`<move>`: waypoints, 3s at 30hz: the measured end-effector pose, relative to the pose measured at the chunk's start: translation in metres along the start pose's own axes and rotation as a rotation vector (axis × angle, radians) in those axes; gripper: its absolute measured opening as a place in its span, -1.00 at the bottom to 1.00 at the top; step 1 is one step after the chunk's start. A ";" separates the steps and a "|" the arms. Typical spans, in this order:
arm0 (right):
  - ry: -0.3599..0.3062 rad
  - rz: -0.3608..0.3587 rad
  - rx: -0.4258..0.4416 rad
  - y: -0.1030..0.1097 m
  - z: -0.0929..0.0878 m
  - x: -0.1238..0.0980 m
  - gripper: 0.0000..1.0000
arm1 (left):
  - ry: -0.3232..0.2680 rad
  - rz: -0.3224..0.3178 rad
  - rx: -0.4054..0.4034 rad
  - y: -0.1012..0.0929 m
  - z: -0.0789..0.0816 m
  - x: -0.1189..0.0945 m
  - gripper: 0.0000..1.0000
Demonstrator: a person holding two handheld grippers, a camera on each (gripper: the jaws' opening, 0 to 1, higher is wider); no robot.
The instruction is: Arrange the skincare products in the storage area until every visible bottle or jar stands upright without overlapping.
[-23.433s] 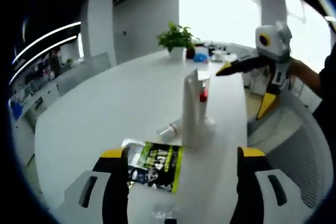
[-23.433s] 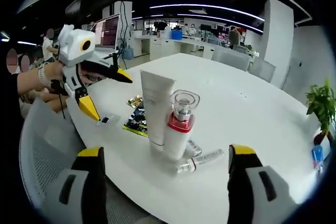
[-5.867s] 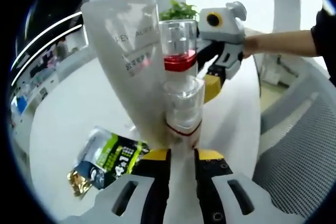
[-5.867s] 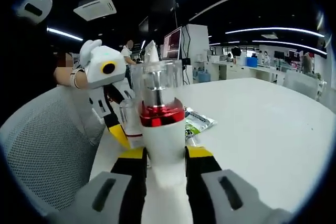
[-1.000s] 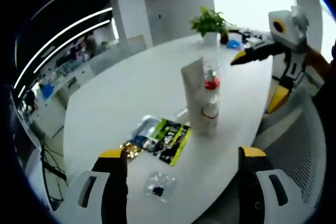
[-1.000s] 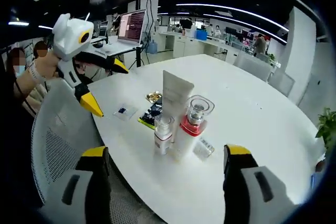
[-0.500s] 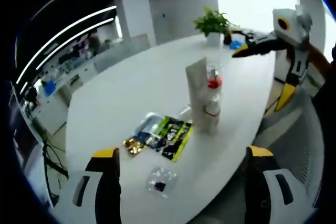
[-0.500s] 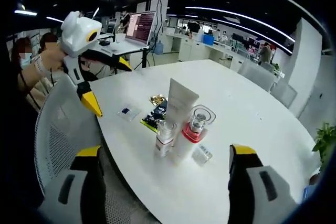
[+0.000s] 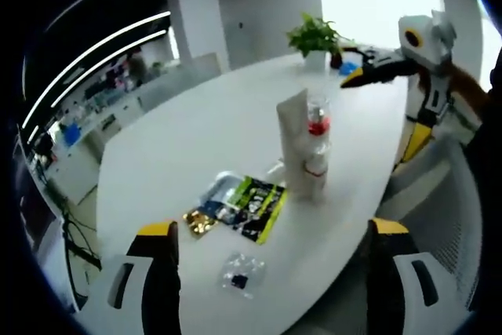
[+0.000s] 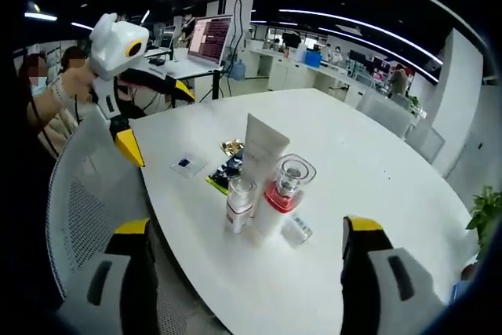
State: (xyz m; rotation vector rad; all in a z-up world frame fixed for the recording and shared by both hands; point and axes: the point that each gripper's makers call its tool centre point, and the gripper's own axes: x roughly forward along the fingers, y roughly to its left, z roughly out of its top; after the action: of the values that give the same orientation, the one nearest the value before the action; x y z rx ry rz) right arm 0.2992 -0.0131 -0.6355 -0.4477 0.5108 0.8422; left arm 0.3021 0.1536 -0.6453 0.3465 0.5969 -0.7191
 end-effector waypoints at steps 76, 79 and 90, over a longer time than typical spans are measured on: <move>0.356 0.424 -0.263 -0.066 -0.084 0.139 -0.44 | 0.040 0.032 -0.122 0.012 -0.022 0.009 0.95; 0.373 0.439 -0.273 -0.064 -0.087 0.143 -0.44 | 0.039 0.032 -0.129 0.012 -0.023 0.008 0.95; 0.400 0.452 -0.287 -0.063 -0.091 0.147 -0.52 | 0.046 0.026 -0.133 0.010 -0.023 0.008 0.95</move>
State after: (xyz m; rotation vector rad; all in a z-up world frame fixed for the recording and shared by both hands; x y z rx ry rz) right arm 0.4089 -0.0152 -0.7833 -0.7900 0.8855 1.2789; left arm 0.3056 0.1677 -0.6673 0.2474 0.6796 -0.6440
